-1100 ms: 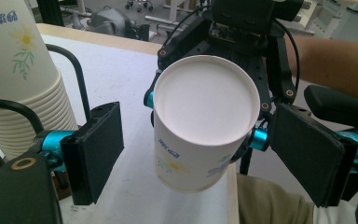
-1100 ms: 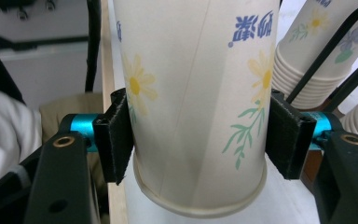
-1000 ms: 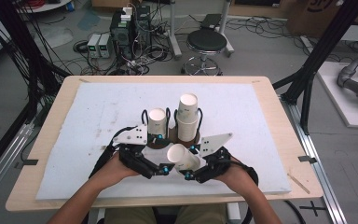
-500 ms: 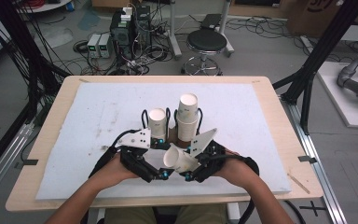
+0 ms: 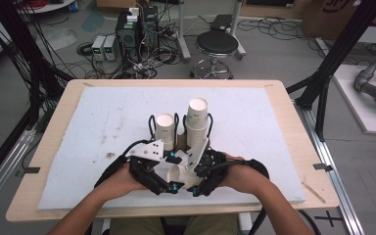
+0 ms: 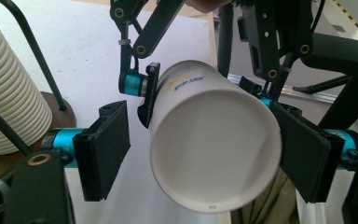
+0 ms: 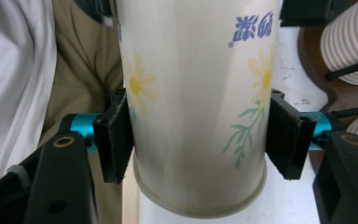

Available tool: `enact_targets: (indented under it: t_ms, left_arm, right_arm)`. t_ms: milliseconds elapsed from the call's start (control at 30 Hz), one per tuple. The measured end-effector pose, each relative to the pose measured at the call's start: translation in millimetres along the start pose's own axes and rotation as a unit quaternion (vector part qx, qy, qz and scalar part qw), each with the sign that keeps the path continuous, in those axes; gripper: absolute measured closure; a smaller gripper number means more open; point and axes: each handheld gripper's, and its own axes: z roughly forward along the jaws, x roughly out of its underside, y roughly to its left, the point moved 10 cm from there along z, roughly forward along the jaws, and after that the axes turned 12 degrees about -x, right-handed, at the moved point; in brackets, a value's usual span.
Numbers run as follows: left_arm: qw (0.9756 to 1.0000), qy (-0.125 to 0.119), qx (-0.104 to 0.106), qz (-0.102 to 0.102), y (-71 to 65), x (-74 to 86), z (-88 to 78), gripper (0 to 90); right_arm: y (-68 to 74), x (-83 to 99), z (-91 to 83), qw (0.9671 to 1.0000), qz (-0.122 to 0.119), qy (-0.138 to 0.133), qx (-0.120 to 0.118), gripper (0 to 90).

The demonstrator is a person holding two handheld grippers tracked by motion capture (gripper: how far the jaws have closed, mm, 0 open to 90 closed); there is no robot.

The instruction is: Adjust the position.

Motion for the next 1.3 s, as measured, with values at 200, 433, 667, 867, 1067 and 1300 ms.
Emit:
enact_targets:
  t_ms: [200,433,667,867,1067,1300]
  left_arm:
    - [0.9998,0.012,0.012,0.006,-3.2,4.5,1.5,27.9]
    - [0.9995,0.016,0.008,0.026,-2.8,7.2,1.8,35.4]
    - [0.9997,0.003,-0.004,0.025,1.2,5.8,-0.5,36.7]
    - [0.9997,-0.023,-0.01,0.003,8.4,6.2,-6.2,36.7]
    - [0.9983,-0.045,-0.026,-0.026,17.9,9.8,-10.6,36.6]
    - [0.9952,-0.074,-0.05,-0.04,26.5,11.4,-15.8,36.6]
  right_arm:
    - [2.0,-2.6,3.7,0.9999,0.003,0.009,-0.004,34.0]
    - [1.1,-0.1,6.6,0.9998,0.014,0.012,-0.012,32.9]
    - [-5.2,-1.8,1.1,0.9976,0.04,-0.056,-0.006,20.9]
    - [-5.8,-1.8,-16.7,0.9892,0.054,-0.136,0.007,20.7]
    - [-7.3,-4.2,-33.8,0.9674,0.067,-0.243,0.025,20.4]
    - [-14.4,3.3,-41.4,0.944,0.092,-0.31,0.065,20.4]
